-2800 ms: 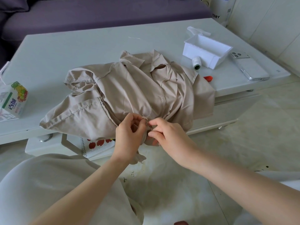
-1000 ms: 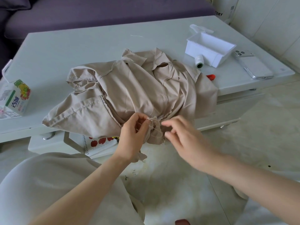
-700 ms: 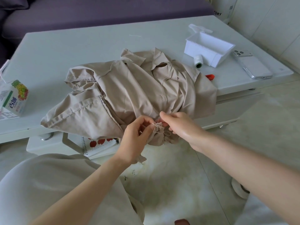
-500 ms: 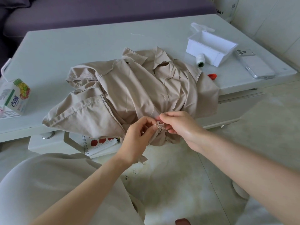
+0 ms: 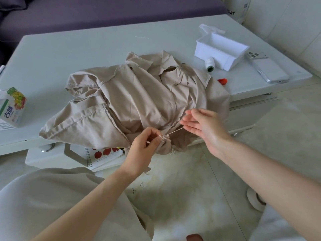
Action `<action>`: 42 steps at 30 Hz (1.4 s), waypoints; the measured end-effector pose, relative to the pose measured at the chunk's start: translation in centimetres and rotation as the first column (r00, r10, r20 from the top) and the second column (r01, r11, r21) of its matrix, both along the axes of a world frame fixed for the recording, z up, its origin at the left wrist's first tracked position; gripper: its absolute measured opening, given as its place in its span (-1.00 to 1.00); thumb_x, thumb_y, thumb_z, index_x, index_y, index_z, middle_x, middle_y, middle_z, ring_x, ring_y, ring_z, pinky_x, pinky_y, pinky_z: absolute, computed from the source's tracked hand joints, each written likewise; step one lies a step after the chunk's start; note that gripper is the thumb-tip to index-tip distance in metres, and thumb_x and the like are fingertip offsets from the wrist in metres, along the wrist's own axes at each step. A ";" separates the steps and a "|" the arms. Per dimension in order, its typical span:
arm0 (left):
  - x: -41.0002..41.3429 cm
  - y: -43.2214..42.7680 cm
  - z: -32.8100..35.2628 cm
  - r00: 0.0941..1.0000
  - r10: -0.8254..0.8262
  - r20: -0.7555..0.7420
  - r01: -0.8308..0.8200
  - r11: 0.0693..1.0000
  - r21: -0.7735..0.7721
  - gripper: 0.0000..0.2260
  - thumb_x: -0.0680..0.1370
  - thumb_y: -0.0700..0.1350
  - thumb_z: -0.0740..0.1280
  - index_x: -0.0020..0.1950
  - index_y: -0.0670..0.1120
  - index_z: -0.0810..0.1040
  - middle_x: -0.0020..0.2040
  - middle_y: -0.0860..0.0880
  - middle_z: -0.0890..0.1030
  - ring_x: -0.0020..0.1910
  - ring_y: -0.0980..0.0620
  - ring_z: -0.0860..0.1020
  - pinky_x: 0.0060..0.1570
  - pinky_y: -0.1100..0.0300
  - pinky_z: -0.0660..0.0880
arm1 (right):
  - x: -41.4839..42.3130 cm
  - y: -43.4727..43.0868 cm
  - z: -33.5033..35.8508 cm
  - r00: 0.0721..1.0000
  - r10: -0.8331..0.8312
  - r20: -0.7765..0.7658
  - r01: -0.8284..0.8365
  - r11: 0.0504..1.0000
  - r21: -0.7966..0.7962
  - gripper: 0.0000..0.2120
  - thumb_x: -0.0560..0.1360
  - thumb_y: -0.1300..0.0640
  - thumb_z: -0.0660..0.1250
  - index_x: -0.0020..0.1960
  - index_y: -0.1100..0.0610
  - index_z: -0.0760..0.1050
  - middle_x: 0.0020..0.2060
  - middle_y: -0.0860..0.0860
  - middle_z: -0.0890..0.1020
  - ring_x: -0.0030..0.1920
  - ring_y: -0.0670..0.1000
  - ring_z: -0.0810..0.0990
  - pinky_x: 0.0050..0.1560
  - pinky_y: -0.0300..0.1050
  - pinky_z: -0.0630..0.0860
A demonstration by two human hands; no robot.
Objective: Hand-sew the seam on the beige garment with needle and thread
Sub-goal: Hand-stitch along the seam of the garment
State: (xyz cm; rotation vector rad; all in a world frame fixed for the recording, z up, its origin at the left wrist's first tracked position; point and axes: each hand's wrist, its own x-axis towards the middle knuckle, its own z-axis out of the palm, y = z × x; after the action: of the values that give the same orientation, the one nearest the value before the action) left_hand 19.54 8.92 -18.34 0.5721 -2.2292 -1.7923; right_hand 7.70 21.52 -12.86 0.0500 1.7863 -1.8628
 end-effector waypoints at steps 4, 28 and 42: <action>-0.1 -0.1 -0.1 0.999 0.039 0.027 -0.040 0.999 0.034 -0.88 0.61 -0.23 0.21 -0.10 -0.11 0.48 -0.33 -0.01 0.43 -0.34 0.01 0.34 -0.29 0.14 0.34 | -0.2 1.0 -0.9 0.985 -0.095 0.144 0.118 0.980 -0.162 -0.79 0.62 0.23 0.16 -0.12 0.20 0.51 -0.43 0.02 0.50 -0.37 -0.04 0.61 -0.15 -0.13 0.61; -0.3 -0.3 -0.3 0.991 0.027 0.129 -0.041 0.994 0.105 -0.87 0.62 -0.17 0.22 -0.04 -0.19 0.52 -0.25 -0.14 0.52 -0.27 -0.06 0.43 -0.26 0.16 0.42 | 1.5 4.5 -6.2 0.775 0.407 -0.484 -0.134 0.854 0.503 -0.73 0.59 0.31 0.13 0.06 0.08 0.56 -0.28 -0.11 0.59 -0.30 -0.25 0.47 -0.22 -0.42 0.35; -0.2 -0.1 0.4 0.992 0.035 0.118 -0.063 0.967 0.246 -0.78 0.60 -0.09 0.26 -0.04 -0.25 0.53 -0.23 -0.10 0.55 -0.23 -0.02 0.48 -0.22 0.13 0.44 | 3.4 0.5 -5.5 0.828 0.456 -0.327 -0.317 0.861 0.398 -0.71 0.56 0.25 0.24 -0.26 -0.06 0.48 -0.52 -0.25 0.52 -0.43 -0.23 0.46 -0.20 -0.15 0.43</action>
State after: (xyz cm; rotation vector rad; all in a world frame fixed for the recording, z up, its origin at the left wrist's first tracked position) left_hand 19.39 8.87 -17.89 0.7880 -2.0498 -2.0791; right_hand 11.14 21.98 -18.40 -0.5915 2.1740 -1.3277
